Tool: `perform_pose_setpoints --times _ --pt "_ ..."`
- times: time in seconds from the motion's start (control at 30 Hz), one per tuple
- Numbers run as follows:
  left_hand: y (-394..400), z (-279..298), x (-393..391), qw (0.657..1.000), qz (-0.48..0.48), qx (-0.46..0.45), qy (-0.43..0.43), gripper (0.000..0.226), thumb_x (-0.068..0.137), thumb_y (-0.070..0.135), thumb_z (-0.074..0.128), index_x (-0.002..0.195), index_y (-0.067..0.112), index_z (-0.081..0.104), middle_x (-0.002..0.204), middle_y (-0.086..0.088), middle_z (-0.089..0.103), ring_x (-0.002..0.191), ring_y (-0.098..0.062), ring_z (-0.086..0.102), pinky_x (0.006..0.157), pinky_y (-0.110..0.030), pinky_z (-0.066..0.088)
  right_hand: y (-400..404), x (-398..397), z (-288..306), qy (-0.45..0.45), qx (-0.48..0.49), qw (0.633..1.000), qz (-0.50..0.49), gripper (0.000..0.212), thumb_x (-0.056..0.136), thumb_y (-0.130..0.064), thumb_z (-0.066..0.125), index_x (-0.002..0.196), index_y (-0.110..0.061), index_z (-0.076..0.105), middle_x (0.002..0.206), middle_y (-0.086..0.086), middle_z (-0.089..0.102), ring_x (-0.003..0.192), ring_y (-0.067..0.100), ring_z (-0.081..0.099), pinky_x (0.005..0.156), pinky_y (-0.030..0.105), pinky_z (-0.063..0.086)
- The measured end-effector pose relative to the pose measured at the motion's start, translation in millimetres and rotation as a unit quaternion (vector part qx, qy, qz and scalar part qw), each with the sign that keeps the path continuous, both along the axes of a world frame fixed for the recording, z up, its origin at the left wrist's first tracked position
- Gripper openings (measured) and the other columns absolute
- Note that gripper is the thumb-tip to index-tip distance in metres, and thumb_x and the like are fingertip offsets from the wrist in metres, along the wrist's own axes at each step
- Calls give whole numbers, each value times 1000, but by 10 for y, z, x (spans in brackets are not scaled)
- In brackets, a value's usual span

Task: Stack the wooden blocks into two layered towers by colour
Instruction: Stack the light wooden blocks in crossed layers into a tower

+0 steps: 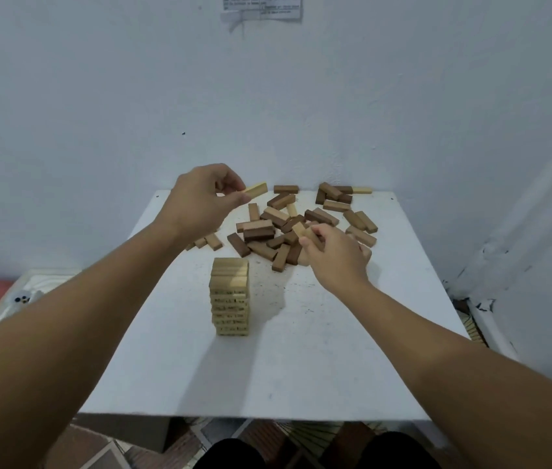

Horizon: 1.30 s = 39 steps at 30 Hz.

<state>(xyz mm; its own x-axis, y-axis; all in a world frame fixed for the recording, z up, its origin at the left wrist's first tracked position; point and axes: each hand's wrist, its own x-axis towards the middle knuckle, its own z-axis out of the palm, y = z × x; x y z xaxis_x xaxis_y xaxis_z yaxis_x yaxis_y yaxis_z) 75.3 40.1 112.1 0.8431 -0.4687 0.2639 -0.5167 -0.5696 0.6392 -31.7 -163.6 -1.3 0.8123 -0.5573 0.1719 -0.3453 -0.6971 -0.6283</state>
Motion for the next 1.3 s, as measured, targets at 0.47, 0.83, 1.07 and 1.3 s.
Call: perform_pose_setpoints --times 0.47,0.83,1.07,1.3 --pt "-164 -527 -1764 996 -9 54 -70 14 102 40 62 104 27 67 96 11 62 86 -10 57 72 -32 49 61 -1000 -334 120 -18 993 -3 26 101 -52 48 108 -34 65 103 -11 67 104 19 60 86 39 25" --pt "-365 -1508 -1885 994 24 27 100 43 102 62 49 130 31 60 101 7 63 89 -7 60 75 -26 46 8 -1165 -398 137 54 988 38 41 96 -69 50 113 -37 68 106 -16 68 103 10 62 94 40 50" --pt "-378 -1645 -1706 994 11 7 112 31 99 61 55 107 36 72 78 10 68 76 -5 62 70 -31 52 -80 -1171 -386 124 134 983 34 40 89 -73 60 106 -38 70 99 -19 69 100 6 64 97 41 51" --pt "-274 -1686 -1693 992 -14 -38 123 39 97 60 61 129 39 69 84 12 68 80 -2 61 69 -19 44 -13 -1216 -372 90 190 978 12 30 88 -61 71 94 -32 72 85 -16 73 86 2 67 76 27 47"
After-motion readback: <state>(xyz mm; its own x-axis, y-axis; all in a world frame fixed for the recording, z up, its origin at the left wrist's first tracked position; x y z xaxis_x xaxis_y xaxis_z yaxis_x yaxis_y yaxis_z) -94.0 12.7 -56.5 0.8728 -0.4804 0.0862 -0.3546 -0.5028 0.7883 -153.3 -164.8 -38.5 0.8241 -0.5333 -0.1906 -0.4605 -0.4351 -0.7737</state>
